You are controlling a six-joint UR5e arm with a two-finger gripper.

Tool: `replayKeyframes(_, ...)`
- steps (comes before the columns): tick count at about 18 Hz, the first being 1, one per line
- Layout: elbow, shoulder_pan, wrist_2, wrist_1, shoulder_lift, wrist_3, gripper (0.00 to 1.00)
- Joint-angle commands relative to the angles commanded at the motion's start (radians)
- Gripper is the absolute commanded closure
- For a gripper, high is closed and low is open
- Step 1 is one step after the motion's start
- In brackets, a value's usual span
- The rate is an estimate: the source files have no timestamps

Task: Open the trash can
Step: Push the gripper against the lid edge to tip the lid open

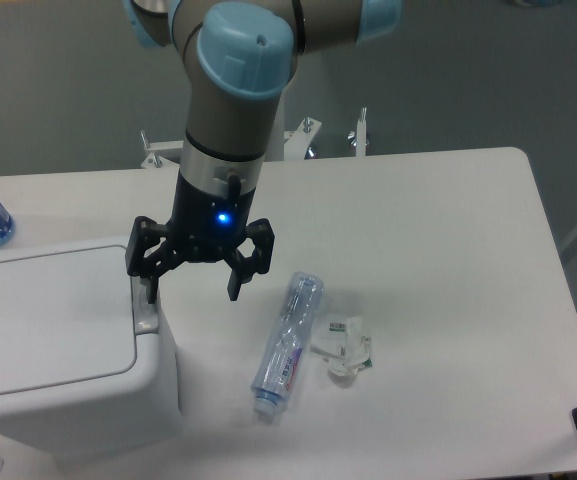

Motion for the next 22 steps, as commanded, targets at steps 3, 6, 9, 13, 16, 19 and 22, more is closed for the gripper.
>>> replayKeyframes(3,0.0,0.0,0.002,0.0,-0.003,-0.002,0.0)
replayKeyframes(6,0.0,0.0,0.002,0.0,-0.008,-0.002,0.0)
replayKeyframes(9,0.0,0.0,0.003,0.0,-0.009,-0.003,0.0)
replayKeyframes(13,-0.003,0.0,0.005,0.0,-0.009,-0.003,0.0)
replayKeyframes(16,-0.006,0.0,0.005,0.003,-0.009,-0.002,0.0)
replayKeyframes(19,-0.005,0.0,0.006,0.005,-0.011,-0.002,0.0)
replayKeyframes(22,-0.005,0.0,0.005,0.005,-0.015,-0.003,0.0)
